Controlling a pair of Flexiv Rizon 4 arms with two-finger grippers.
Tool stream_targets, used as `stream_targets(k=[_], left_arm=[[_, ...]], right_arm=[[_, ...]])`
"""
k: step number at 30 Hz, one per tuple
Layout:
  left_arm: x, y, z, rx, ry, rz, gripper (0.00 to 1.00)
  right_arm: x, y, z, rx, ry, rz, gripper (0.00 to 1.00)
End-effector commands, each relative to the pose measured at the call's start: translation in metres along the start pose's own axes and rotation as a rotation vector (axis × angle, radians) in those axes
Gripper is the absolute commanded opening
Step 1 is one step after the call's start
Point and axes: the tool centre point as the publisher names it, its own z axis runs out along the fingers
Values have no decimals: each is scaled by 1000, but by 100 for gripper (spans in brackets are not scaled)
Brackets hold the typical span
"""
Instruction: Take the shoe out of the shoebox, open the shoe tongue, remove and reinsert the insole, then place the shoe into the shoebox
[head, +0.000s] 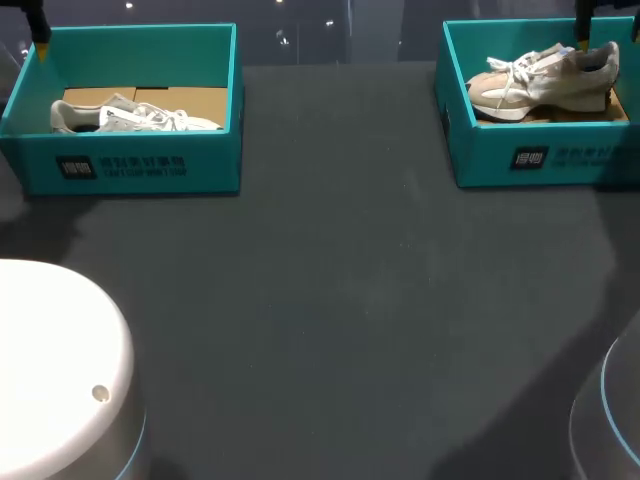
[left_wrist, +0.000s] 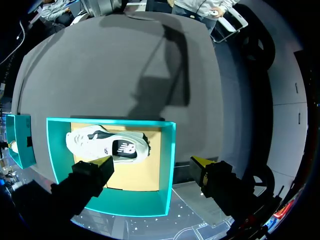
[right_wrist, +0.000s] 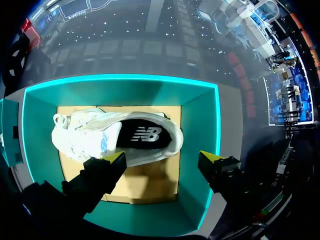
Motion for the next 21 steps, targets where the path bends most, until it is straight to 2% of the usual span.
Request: stream_targets(k=[1,3,6,7,13,18,21], left_arm=[[1,0,0,-1,2,1,100],[1,0,0,-1,2,1,100],[1,0,0,-1,2,1,100],[1,0,0,-1,2,1,100],[1,0,0,-1,2,1,100],[1,0,0,-1,2,1,100],[1,0,0,-1,2,1,100]], right_arm=[[-4,12,11,48,-3,-1,92],[-6,12,13,50,-4,0,89],[-11,12,18,61,-8,6,76],[-13,12,20,66,-8,11,75],[-18,11,32,89,1,22,70],[-18,11,40,108,17,19,73],[-17,11,44,116,24,17,71]])
